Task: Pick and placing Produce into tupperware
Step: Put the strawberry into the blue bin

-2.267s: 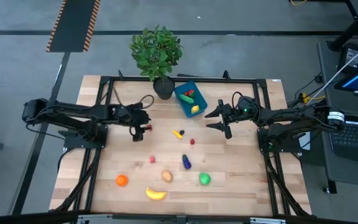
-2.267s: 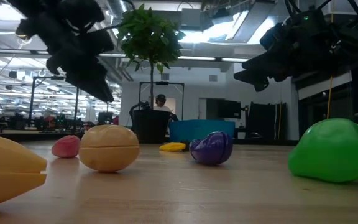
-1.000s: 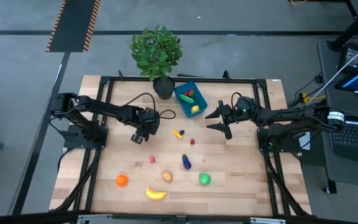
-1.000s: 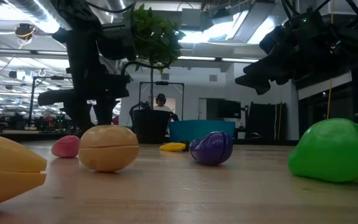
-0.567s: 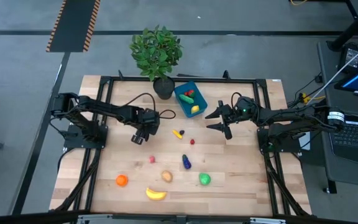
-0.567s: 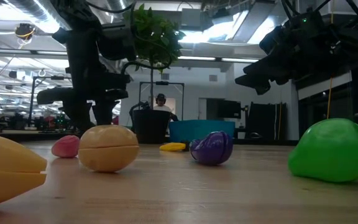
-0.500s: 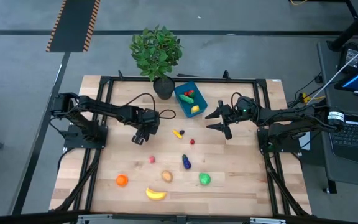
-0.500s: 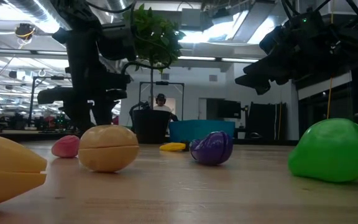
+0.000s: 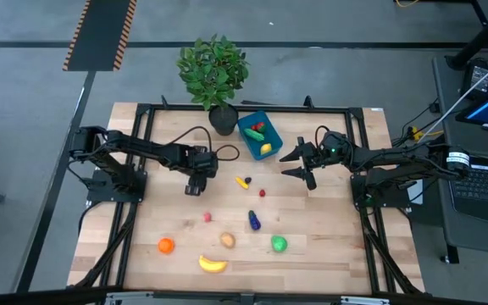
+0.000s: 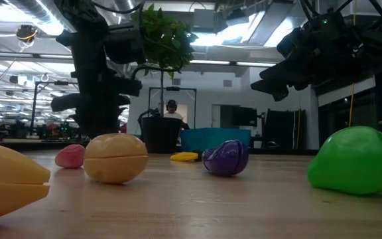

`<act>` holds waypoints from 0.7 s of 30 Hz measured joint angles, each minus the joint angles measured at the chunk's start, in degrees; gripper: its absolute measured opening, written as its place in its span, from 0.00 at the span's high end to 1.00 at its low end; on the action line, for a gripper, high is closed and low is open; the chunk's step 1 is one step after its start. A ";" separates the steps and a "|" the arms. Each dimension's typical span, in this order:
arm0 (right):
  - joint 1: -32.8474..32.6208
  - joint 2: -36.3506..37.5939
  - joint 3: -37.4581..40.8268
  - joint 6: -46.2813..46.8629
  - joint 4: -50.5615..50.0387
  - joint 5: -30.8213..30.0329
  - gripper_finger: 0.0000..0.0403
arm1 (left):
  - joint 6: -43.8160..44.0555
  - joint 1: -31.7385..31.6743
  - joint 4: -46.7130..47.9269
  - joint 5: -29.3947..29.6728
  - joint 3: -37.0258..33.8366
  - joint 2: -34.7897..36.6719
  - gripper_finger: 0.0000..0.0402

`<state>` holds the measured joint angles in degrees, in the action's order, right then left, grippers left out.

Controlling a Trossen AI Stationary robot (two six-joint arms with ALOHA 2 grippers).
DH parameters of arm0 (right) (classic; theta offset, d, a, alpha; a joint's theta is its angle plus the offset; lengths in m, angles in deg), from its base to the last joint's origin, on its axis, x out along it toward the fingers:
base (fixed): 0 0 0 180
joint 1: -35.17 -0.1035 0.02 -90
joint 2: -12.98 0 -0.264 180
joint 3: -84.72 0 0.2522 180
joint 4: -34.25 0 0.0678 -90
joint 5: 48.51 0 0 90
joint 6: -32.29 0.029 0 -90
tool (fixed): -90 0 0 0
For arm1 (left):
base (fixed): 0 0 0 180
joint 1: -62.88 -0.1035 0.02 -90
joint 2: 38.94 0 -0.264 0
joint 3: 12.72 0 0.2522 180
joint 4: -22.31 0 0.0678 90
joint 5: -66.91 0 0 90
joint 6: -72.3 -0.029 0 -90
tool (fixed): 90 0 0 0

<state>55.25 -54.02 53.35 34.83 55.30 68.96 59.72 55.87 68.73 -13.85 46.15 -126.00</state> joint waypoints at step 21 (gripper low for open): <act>0.00 0.04 0.00 0.39 0.02 0.02 0.43 | 4.51 -0.39 -2.99 -5.09 -2.15 -4.29 0.53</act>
<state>55.25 -53.97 53.35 35.22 55.32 68.98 64.24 55.48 65.73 -18.94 44.00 -130.29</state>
